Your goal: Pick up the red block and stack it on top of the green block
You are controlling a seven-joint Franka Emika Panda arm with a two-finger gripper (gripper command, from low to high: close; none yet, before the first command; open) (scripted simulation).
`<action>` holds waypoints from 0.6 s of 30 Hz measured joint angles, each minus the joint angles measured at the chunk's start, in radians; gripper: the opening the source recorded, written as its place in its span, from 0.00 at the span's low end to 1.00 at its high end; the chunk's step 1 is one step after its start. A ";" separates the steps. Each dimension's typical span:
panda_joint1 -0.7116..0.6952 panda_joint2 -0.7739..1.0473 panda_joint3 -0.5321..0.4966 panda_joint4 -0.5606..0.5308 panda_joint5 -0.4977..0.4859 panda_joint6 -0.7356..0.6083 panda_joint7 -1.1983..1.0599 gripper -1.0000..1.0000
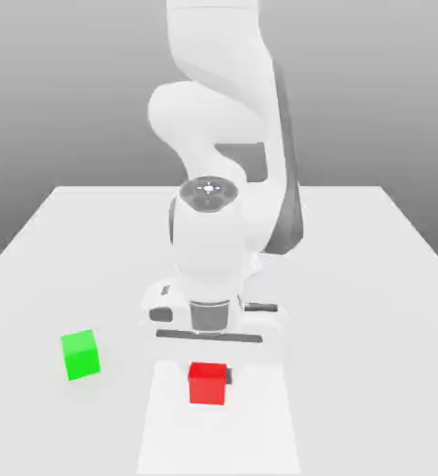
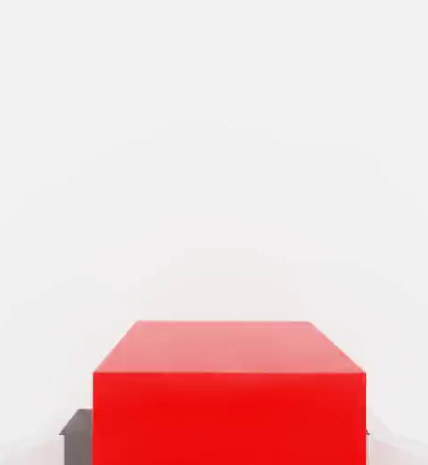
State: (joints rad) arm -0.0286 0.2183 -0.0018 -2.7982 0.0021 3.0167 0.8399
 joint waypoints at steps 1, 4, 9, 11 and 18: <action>0.000 -0.025 0.000 -0.004 0.000 -0.021 0.000 0.00; -0.001 -0.123 0.001 -0.018 -0.002 -0.106 0.001 0.00; -0.061 -0.262 -0.049 -0.033 -0.016 -0.229 0.063 0.00; -0.135 -0.288 -0.084 -0.032 -0.029 -0.255 0.132 0.00; -0.354 -0.363 -0.220 -0.025 -0.075 -0.334 0.382 0.00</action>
State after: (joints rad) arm -0.3822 -0.1450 -0.2217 -2.8237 -0.0732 2.6823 1.2218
